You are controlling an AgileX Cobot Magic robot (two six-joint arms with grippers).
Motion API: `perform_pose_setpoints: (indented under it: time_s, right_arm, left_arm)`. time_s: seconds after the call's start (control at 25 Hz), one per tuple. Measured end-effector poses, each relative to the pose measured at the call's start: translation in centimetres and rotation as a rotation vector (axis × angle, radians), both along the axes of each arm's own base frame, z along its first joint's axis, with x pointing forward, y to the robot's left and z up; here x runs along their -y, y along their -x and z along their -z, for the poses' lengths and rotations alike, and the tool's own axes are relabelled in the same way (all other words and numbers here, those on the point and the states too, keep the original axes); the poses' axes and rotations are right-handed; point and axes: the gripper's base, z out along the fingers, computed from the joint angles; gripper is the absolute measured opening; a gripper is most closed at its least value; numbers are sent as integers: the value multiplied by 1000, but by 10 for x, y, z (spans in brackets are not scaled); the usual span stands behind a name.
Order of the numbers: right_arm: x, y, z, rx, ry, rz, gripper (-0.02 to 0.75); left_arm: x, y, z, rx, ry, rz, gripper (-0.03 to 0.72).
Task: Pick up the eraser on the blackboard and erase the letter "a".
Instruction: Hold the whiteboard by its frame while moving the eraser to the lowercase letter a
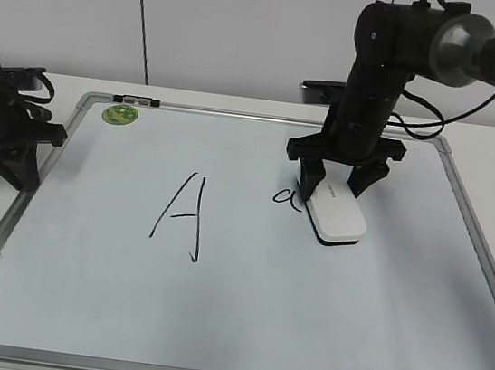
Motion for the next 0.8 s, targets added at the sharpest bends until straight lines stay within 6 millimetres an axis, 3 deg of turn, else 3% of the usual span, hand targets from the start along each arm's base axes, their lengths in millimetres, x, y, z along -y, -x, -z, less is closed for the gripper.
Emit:
perform_pose_setpoints:
  time_s: [0.16, 0.8]
  right_arm:
    - [-2, 1, 1, -2, 0, -11, 531]
    - [-58, 23, 1, -2, -31, -139, 531]
  left_arm:
    - [0, 0, 0, 0, 0, 0, 49]
    - [0, 0, 0, 0, 0, 0, 54]
